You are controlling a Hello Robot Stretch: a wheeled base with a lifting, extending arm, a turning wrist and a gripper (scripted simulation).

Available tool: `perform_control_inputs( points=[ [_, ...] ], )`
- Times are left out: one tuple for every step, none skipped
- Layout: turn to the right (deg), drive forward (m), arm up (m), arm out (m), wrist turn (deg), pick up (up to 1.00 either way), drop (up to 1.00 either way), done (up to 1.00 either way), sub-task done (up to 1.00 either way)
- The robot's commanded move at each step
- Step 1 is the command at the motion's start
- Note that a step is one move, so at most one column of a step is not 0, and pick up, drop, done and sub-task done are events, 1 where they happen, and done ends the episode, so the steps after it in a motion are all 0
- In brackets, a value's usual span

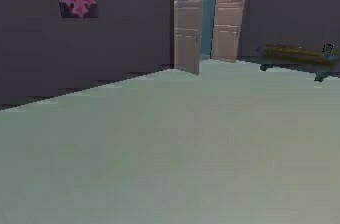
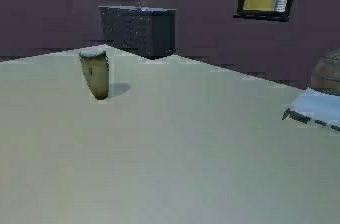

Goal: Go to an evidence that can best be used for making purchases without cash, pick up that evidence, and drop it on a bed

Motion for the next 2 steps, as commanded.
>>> perform_control_inputs(
  points=[
    [-45.0, 0.00, 0.00, 0.00, 0.0, 0.00, 0.00, 0.00, 0.00],
    [-15.0, 0.00, 0.00, 0.00, 0.0, 0.00, 0.00, 0.00, 0.00]
  ],
)
